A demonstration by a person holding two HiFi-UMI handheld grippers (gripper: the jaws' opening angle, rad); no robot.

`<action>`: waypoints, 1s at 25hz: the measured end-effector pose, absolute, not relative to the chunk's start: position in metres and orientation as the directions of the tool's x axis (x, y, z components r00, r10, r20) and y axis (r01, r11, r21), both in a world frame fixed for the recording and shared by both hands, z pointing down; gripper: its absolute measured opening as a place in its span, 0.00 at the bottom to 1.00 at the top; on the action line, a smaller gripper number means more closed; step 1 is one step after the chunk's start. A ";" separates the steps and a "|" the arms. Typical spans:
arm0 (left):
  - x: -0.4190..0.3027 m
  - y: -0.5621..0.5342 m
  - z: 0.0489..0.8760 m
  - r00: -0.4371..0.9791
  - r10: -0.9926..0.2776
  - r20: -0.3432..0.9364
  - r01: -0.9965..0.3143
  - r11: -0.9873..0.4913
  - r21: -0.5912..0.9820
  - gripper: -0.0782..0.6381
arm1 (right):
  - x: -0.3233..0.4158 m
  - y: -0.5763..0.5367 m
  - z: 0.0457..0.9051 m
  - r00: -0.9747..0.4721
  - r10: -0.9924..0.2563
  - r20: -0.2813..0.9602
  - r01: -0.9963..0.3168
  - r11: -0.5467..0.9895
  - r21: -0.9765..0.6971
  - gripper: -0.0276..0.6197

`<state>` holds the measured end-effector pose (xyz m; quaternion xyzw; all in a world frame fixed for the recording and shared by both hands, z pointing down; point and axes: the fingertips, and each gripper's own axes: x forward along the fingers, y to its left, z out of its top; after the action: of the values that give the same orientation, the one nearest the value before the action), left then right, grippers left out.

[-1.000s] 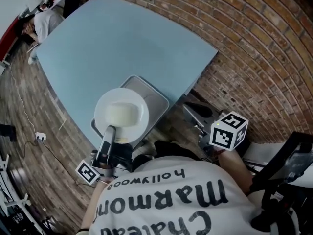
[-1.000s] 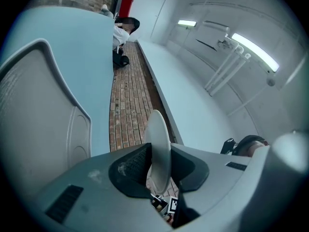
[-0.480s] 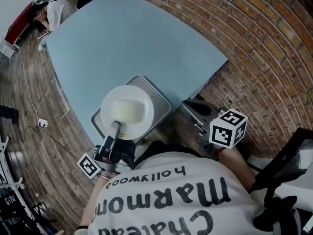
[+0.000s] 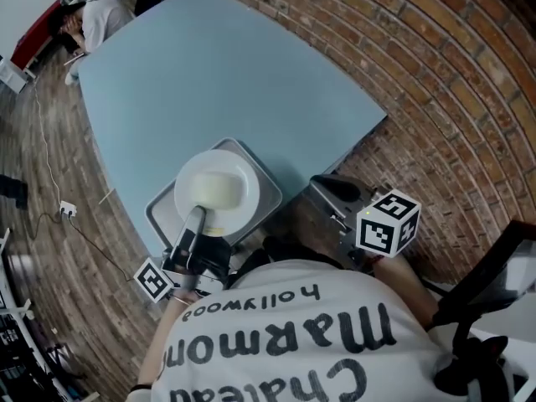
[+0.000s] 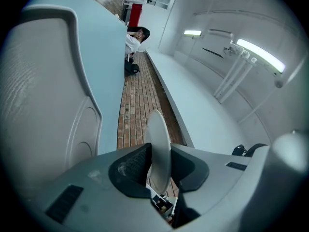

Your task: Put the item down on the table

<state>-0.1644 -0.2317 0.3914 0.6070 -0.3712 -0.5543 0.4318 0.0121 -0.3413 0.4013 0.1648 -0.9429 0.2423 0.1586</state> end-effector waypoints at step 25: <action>-0.161 -0.282 0.481 0.039 -0.999 0.004 0.016 0.004 1.000 0.22 | 0.024 -0.364 0.421 -0.899 -0.193 0.393 -0.370 0.815 -0.447 0.07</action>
<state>-0.1605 -0.2817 0.4811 0.5045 -0.4871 -0.4933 0.5147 0.0238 -0.3636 0.4207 0.1500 -0.9377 0.2649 0.1673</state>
